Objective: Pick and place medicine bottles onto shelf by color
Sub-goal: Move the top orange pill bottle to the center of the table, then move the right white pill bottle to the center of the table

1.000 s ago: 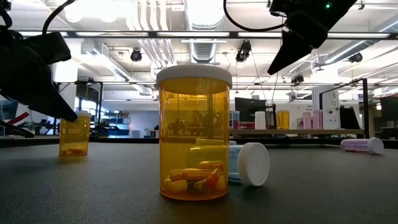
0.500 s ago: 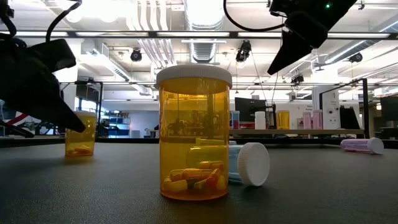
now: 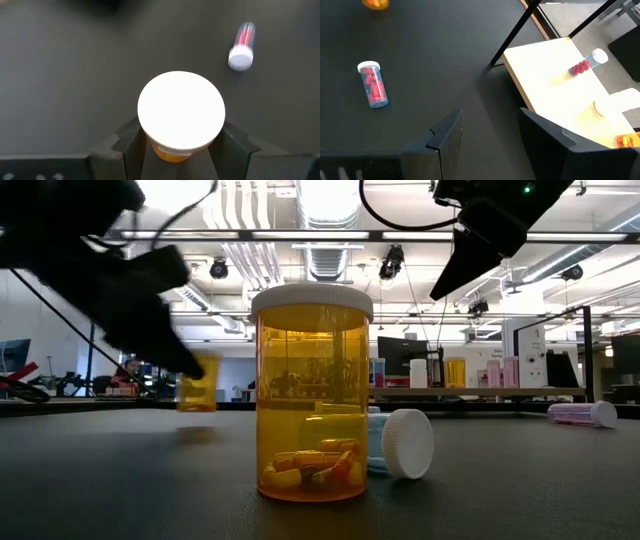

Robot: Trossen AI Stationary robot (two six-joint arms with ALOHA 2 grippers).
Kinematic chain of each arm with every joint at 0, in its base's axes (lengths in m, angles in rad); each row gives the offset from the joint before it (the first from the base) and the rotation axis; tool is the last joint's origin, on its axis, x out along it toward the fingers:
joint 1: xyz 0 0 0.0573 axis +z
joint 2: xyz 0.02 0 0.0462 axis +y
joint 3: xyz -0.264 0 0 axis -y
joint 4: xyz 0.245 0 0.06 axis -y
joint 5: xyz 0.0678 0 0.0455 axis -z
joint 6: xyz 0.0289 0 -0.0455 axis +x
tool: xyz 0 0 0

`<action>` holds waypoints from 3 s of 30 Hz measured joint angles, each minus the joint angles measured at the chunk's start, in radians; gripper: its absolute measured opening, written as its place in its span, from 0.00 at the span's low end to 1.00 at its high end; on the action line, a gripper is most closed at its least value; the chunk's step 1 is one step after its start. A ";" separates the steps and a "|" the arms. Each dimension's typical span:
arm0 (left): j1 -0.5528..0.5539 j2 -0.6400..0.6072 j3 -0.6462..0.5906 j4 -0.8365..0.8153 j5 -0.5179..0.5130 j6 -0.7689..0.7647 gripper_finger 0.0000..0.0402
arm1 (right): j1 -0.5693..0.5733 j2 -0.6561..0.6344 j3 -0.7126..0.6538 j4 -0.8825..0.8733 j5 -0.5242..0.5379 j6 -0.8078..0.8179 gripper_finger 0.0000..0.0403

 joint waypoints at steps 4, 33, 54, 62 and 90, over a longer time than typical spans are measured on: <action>0.098 0.048 0.015 0.142 0.083 0.169 0.41 | 0.000 0.000 0.000 0.000 0.000 0.000 0.45; 0.343 0.553 0.516 0.238 0.449 0.453 0.41 | 0.000 0.000 0.000 0.000 0.000 0.000 0.45; 0.366 0.588 0.531 0.230 0.485 0.400 0.42 | 0.000 0.000 0.000 0.000 0.000 0.000 0.45; 0.367 0.583 0.531 0.229 0.485 0.397 0.56 | 0.000 0.000 0.000 0.000 0.000 0.000 0.45; 0.150 0.142 0.497 -0.292 0.345 0.084 0.68 | 0.000 0.000 0.000 -0.001 0.000 0.000 0.45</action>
